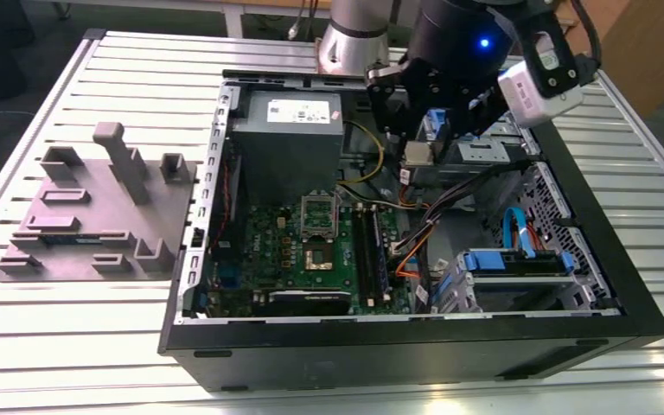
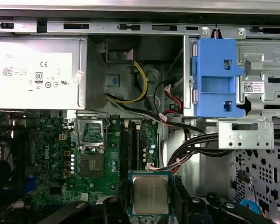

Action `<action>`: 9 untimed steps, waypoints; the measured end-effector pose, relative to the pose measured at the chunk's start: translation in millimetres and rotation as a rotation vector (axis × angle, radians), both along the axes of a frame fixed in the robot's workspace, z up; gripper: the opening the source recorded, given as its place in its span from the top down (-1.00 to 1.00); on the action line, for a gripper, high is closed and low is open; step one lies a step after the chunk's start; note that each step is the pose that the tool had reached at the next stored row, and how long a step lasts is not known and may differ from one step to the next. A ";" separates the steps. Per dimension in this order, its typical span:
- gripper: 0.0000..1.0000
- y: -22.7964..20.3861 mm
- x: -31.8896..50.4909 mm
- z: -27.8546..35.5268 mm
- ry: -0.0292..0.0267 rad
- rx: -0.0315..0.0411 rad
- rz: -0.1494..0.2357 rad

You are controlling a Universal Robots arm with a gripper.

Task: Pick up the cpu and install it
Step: 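Place the cpu into insertion slot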

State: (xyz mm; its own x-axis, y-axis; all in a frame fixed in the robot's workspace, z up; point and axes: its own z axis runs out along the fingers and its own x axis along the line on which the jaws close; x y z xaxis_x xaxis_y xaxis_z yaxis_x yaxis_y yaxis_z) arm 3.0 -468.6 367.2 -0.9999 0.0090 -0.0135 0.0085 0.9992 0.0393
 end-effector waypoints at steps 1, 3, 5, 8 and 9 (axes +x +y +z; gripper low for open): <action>0.06 0.0 1.9 -0.2 0.0000 0.0000 0.000; 0.06 0.0 5.4 -0.6 0.0000 0.0000 0.000; 0.06 0.0 8.9 -1.0 -0.0001 0.0001 0.000; 0.06 0.0 14.4 -1.5 0.0000 0.0000 0.000; 0.06 0.0 16.1 -1.7 0.0000 0.0001 0.000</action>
